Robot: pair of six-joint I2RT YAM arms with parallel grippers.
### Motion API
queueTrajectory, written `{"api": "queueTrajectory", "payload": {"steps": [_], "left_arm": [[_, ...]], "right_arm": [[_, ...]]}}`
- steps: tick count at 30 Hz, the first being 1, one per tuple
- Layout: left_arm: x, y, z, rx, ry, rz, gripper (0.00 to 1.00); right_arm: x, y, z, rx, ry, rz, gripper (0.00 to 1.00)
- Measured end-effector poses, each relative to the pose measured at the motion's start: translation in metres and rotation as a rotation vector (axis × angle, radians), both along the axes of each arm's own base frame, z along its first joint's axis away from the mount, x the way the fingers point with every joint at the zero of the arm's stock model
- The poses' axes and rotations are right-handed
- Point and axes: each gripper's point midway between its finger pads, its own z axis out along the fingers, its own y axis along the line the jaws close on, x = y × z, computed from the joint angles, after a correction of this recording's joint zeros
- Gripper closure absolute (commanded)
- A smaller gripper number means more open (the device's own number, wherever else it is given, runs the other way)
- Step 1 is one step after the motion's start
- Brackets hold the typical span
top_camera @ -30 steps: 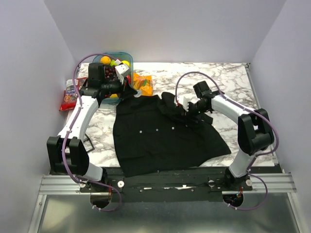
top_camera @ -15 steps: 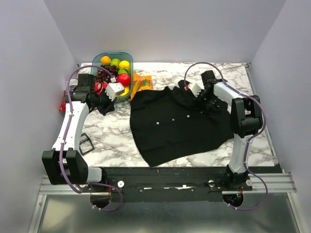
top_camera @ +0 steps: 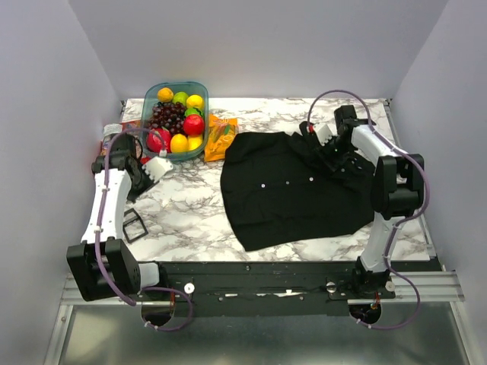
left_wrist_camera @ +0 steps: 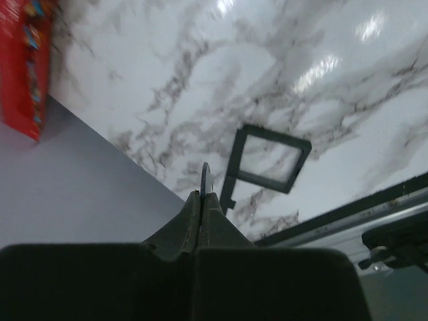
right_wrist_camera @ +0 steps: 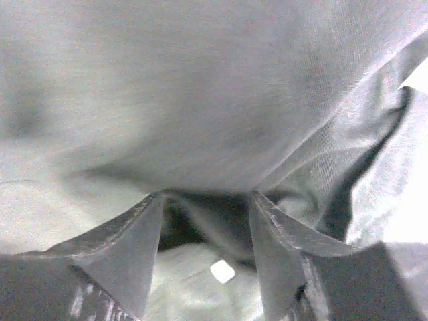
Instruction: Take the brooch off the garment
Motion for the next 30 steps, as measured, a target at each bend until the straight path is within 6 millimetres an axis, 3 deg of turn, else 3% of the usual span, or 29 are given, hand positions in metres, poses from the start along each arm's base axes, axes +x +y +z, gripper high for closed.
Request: {"api": "queueTrajectory", "payload": {"steps": [3, 5, 9, 12, 17, 21, 30], "left_arm": [[-0.034, 0.018, -0.03, 0.083, 0.108, 0.016, 1.0], [-0.05, 0.028, -0.037, 0.157, 0.13, 0.008, 1.0], [-0.052, 0.036, -0.039, 0.226, 0.046, 0.008, 1.0], [-0.042, 0.043, -0.039, 0.264, -0.002, 0.018, 1.0], [-0.029, 0.046, -0.047, 0.265, 0.002, 0.034, 1.0], [-0.04, 0.038, -0.052, 0.212, 0.053, 0.056, 1.0], [-0.042, 0.027, -0.001, 0.173, -0.147, 0.068, 1.0]], "right_arm": [[-0.003, 0.021, 0.031, 0.075, -0.049, 0.026, 0.2], [-0.005, 0.033, 0.053, 0.132, -0.076, 0.04, 0.18], [-0.001, 0.058, 0.088, 0.241, -0.112, 0.065, 0.18], [0.001, 0.065, 0.102, 0.284, -0.118, 0.06, 0.18], [-0.008, 0.068, 0.106, 0.307, -0.076, 0.042, 0.18], [-0.01, 0.069, 0.108, 0.316, -0.055, 0.027, 0.18], [-0.007, 0.078, 0.098, 0.328, -0.007, 0.021, 0.18]]}}
